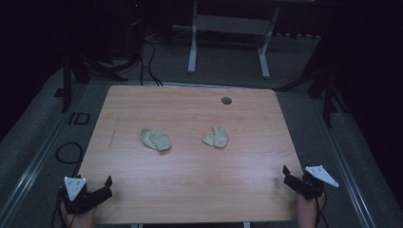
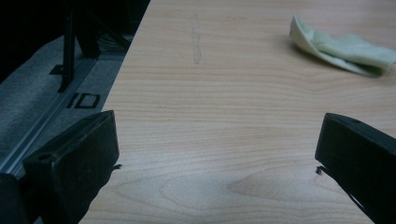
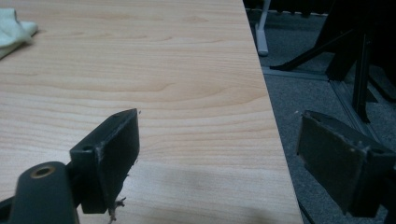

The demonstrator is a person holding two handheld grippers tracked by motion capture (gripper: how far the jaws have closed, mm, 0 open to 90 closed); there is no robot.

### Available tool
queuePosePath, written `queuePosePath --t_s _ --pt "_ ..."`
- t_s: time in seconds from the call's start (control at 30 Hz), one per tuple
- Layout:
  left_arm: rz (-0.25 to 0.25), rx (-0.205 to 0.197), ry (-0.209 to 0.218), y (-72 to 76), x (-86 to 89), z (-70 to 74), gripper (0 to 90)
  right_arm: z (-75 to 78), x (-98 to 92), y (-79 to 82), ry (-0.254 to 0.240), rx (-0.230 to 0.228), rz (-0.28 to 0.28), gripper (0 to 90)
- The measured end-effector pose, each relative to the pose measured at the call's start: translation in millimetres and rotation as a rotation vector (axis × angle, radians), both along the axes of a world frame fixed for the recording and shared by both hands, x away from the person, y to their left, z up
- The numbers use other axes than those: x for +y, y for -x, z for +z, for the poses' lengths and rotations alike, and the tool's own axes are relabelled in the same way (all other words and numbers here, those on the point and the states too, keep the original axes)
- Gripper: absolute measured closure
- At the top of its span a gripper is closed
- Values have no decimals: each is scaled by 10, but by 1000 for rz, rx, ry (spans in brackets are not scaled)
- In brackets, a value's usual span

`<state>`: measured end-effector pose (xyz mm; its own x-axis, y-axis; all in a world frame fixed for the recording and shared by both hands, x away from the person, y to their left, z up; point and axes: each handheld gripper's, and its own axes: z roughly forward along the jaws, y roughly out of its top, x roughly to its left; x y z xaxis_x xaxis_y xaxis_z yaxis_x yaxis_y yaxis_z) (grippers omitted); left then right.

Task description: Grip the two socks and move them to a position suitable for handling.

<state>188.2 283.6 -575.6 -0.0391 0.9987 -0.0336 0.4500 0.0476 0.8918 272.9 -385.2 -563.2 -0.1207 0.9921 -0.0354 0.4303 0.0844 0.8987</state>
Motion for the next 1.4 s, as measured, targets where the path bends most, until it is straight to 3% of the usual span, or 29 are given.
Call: queuePosePath --t_s 0.23,0.53,0.63,0.73,0.83,0.93,1.0,1.07,1.17,1.4 --pt "21 2 -15 26 -23 7 0 -2 -14 -26 16 27 -17 130" --pt "-10 -23 -35 24 -27 15 0 53 -37 -57 -24 73 16 132" --pt "-23 -21 -42 21 -35 18 0 99 -22 -70 -104 113 60 138" --pt "-35 -14 -37 17 -55 16 0 122 29 -96 -80 120 76 138" --pt "-37 -9 -36 19 -80 22 0 139 154 -170 -62 143 128 134" --pt "-49 -32 -26 23 -99 32 0 134 269 -226 -45 183 175 133" --pt "-50 -43 -43 27 -109 47 0 132 345 -259 -44 209 207 133" --pt "-37 -33 -48 38 -125 71 0 132 420 -289 -27 228 235 133" --pt "-43 -8 0 32 -125 91 0 135 508 -336 -21 243 261 132" --pt "-76 48 9 1 -162 65 0 197 680 -458 -21 253 286 131"
